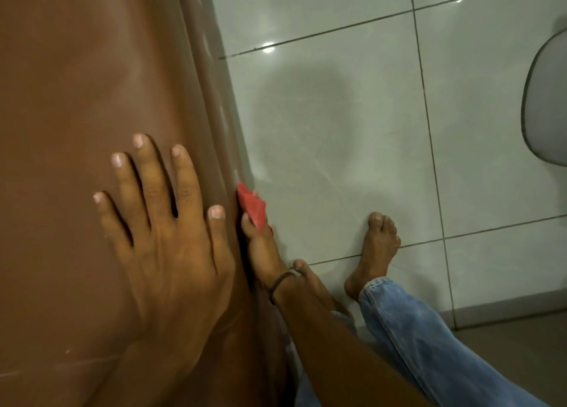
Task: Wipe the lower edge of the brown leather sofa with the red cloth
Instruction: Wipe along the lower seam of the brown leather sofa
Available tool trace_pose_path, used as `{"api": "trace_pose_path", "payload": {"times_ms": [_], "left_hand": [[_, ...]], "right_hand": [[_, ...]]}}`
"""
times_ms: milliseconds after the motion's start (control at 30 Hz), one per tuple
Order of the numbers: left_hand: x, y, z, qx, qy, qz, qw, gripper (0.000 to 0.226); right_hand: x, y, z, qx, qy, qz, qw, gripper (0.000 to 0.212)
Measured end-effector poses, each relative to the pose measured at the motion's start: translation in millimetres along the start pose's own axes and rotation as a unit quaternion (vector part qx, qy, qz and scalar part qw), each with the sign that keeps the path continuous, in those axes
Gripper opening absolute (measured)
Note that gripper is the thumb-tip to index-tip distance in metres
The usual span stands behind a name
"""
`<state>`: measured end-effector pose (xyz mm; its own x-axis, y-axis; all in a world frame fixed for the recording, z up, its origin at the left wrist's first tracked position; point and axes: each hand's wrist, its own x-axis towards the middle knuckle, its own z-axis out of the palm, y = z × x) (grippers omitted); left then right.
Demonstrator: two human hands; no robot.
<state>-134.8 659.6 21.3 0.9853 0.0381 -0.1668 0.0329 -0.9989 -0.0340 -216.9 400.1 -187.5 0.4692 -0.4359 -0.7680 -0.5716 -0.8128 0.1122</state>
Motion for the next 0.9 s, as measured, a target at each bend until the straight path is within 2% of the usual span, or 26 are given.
{"api": "trace_pose_path", "payload": {"times_ms": [267, 367, 400, 433, 467, 500, 533, 567, 633, 700, 800, 900], "left_hand": [[0, -1, 2, 0.009, 0.003, 0.006, 1.0, 0.07], [-1, -1, -1, 0.008, 0.0, 0.0, 1.0, 0.069], [-1, 0, -2, 0.006, 0.0, -0.003, 1.0, 0.069], [-1, 1, -3, 0.007, 0.0, -0.006, 1.0, 0.07], [-1, 2, -4, 0.013, -0.001, -0.007, 1.0, 0.07], [0, 3, -3, 0.018, -0.004, -0.009, 1.0, 0.07], [1, 4, -3, 0.023, -0.007, -0.011, 1.0, 0.07], [1, 5, -3, 0.027, -0.009, -0.013, 1.0, 0.07], [1, 5, -2, 0.029, -0.011, -0.016, 0.999, 0.071], [2, 4, -3, 0.029, -0.011, -0.016, 0.999, 0.072], [3, 3, -3, 0.025, -0.016, -0.019, 0.999, 0.072], [8, 3, -5, 0.023, -0.013, -0.017, 1.0, 0.071]], "right_hand": [[11, 4, 1, 0.028, 0.015, 0.006, 0.999, 0.046], [9, 14, -6, 0.014, 0.016, 0.055, 0.998, 0.047], [-1, -4, -14, 0.034, 0.002, 0.059, 0.998, 0.046], [-12, -38, -20, 0.126, -0.026, 0.027, 0.991, 0.046], [-25, -87, -25, 0.289, -0.08, -0.052, 0.952, 0.047], [-46, -141, -30, 0.461, -0.157, -0.146, 0.861, 0.05], [-69, -185, -33, 0.571, -0.203, -0.21, 0.767, 0.054], [-85, -210, -38, 0.615, -0.204, -0.231, 0.726, 0.061], [-112, -205, -26, 0.606, -0.197, -0.26, 0.726, 0.065], [-130, -158, 6, 0.593, -0.206, -0.264, 0.733, 0.052], [-132, -135, 27, 0.621, -0.257, -0.187, 0.716, 0.041], [-81, -183, -6, 0.637, -0.274, -0.112, 0.711, 0.039]]}}
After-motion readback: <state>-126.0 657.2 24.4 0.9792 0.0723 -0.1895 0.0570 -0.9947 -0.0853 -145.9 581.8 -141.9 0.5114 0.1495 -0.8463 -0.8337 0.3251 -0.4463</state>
